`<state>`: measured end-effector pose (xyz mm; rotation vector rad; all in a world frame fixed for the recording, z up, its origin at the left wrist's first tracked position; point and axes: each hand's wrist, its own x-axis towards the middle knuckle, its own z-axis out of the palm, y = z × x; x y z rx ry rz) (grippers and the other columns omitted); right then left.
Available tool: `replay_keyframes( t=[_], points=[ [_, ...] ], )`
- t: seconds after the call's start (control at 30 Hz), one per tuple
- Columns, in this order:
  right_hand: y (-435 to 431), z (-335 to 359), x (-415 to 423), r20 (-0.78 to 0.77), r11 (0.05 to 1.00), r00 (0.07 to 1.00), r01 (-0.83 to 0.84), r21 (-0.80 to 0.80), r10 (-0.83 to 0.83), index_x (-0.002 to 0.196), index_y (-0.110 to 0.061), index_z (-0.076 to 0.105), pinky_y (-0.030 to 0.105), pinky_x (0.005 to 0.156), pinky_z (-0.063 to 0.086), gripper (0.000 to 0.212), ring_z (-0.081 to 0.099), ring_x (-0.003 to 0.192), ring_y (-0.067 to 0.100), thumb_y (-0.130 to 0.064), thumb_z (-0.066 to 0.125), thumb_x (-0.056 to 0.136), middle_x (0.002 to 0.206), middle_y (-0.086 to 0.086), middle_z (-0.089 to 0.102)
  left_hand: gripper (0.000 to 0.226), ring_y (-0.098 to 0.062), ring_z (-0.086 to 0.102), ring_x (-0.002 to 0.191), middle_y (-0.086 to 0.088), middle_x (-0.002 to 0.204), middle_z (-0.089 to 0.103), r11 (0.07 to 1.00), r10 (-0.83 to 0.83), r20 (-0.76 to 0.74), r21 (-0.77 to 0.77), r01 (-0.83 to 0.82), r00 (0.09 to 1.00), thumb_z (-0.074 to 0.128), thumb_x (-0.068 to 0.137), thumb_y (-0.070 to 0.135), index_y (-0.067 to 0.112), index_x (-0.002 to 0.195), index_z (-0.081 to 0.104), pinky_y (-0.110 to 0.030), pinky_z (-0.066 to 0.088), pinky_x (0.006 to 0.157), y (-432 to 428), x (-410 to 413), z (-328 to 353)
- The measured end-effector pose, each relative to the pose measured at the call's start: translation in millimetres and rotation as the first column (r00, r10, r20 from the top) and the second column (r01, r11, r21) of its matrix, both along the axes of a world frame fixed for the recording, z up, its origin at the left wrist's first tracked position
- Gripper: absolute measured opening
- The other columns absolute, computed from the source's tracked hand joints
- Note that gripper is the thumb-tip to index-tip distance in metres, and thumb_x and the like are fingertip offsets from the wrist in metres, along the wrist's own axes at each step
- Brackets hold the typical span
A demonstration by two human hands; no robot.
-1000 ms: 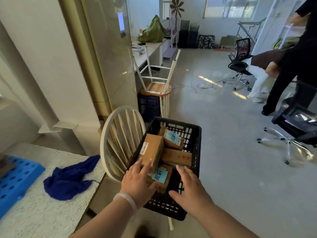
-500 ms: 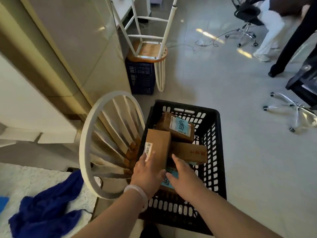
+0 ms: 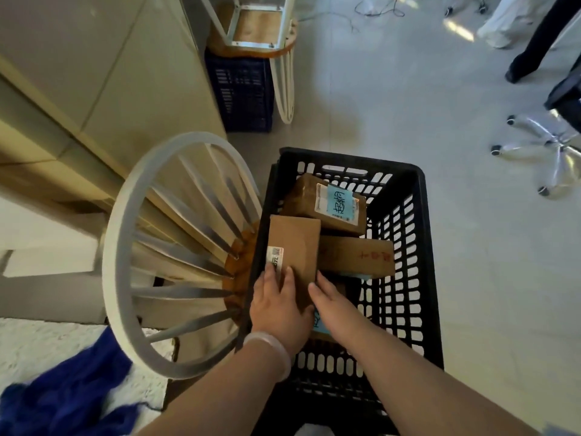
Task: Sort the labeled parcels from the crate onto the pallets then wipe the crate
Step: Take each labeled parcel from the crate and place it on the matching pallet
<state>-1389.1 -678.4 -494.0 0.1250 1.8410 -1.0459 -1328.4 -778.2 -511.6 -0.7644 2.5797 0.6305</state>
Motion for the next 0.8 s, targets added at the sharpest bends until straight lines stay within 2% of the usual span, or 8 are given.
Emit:
replay_keyframes(
  t=[0.1,0.23,0.33,0.47,0.57,0.67,0.77,0.8],
  points=[
    [8,-7,-3,0.010,0.998,0.998,0.063,-0.006,-0.063,0.151,-0.044,0.019,0.037,0.113,0.028,0.049,0.035,0.140,0.020,-0.046,0.030,0.104,0.157,-0.003,0.030,0.086,-0.029,-0.004,0.148,-0.003,0.160,-0.011,1.000,-0.004,-0.007,-0.015,0.004,1.000,0.056,0.089,0.052,0.030,0.155,0.005,-0.043,0.014,0.121,6,-1,-2],
    [13,-12,-7,0.048,0.995,0.997,0.063,-0.082,-0.059,0.149,-0.049,0.024,0.047,0.116,0.028,0.049,0.033,0.141,0.019,-0.056,0.026,0.101,0.157,-0.005,0.030,0.098,-0.031,0.008,0.143,-0.007,0.156,-0.012,0.988,0.145,-0.017,-0.045,-0.146,0.989,0.059,0.084,0.059,0.033,0.153,-0.005,-0.044,0.023,0.117,14,-10,-5],
    [17,-3,-7,0.077,0.987,0.992,0.109,-0.119,-0.100,0.150,-0.041,0.027,0.044,0.117,0.026,0.054,0.034,0.140,0.020,-0.059,0.027,0.100,0.155,-0.003,0.033,0.100,-0.031,0.011,0.143,-0.006,0.159,-0.008,0.975,0.214,-0.006,-0.062,-0.214,0.977,0.059,0.081,0.063,0.037,0.152,-0.006,-0.046,0.024,0.115,22,-18,-4],
    [45,17,-7,-0.035,0.966,0.999,-0.009,-0.258,0.000,0.151,-0.038,0.028,0.032,0.112,0.027,0.049,0.033,0.137,0.009,-0.049,0.027,0.103,0.156,-0.007,0.031,0.094,-0.028,0.015,0.141,0.001,0.158,0.006,0.953,0.304,-0.124,0.024,-0.303,0.945,0.061,0.077,0.064,0.045,0.151,0.006,-0.048,0.028,0.112,36,-14,14],
    [72,38,-18,-0.178,0.977,0.984,-0.047,-0.208,0.009,0.149,-0.041,0.029,0.036,0.108,0.038,0.052,0.038,0.133,0.011,-0.044,0.046,0.099,0.154,-0.006,0.030,0.093,-0.026,0.019,0.141,0.003,0.156,0.017,0.914,0.396,-0.224,0.187,-0.360,0.890,0.066,0.072,0.057,0.044,0.150,0.017,-0.049,0.030,0.113,45,-10,43],
    [95,68,-43,-0.298,0.996,0.954,-0.002,-0.087,-0.024,0.153,-0.037,0.020,0.045,0.108,0.041,0.073,0.039,0.135,0.021,-0.046,0.059,0.092,0.152,-0.003,0.031,0.091,-0.021,0.036,0.135,0.004,0.149,0.034,0.800,0.522,-0.289,0.492,-0.343,0.803,0.063,0.061,0.057,0.053,0.144,0.026,-0.048,0.042,0.106,57,-13,74],
    [116,98,-62,-0.225,0.990,0.974,0.003,-0.138,-0.035,0.147,-0.037,0.031,0.048,0.108,0.040,0.068,0.053,0.122,0.021,-0.057,0.058,0.088,0.134,-0.004,0.054,0.076,-0.016,0.055,0.117,0.004,0.137,0.049,0.590,0.637,-0.259,0.770,-0.242,0.726,0.069,0.077,0.037,0.058,0.140,0.030,-0.034,0.054,0.089,74,-21,104],
    [123,108,-65,-0.209,0.987,0.977,0.010,-0.162,-0.044,0.145,-0.036,0.035,0.048,0.108,0.041,0.064,0.056,0.118,0.021,-0.057,0.057,0.089,0.127,-0.006,0.058,0.072,-0.013,0.056,0.114,0.004,0.134,0.050,0.573,0.632,-0.266,0.793,-0.208,0.728,0.066,0.086,0.030,0.055,0.142,0.029,-0.027,0.052,0.084,81,-25,114]
  ],
)
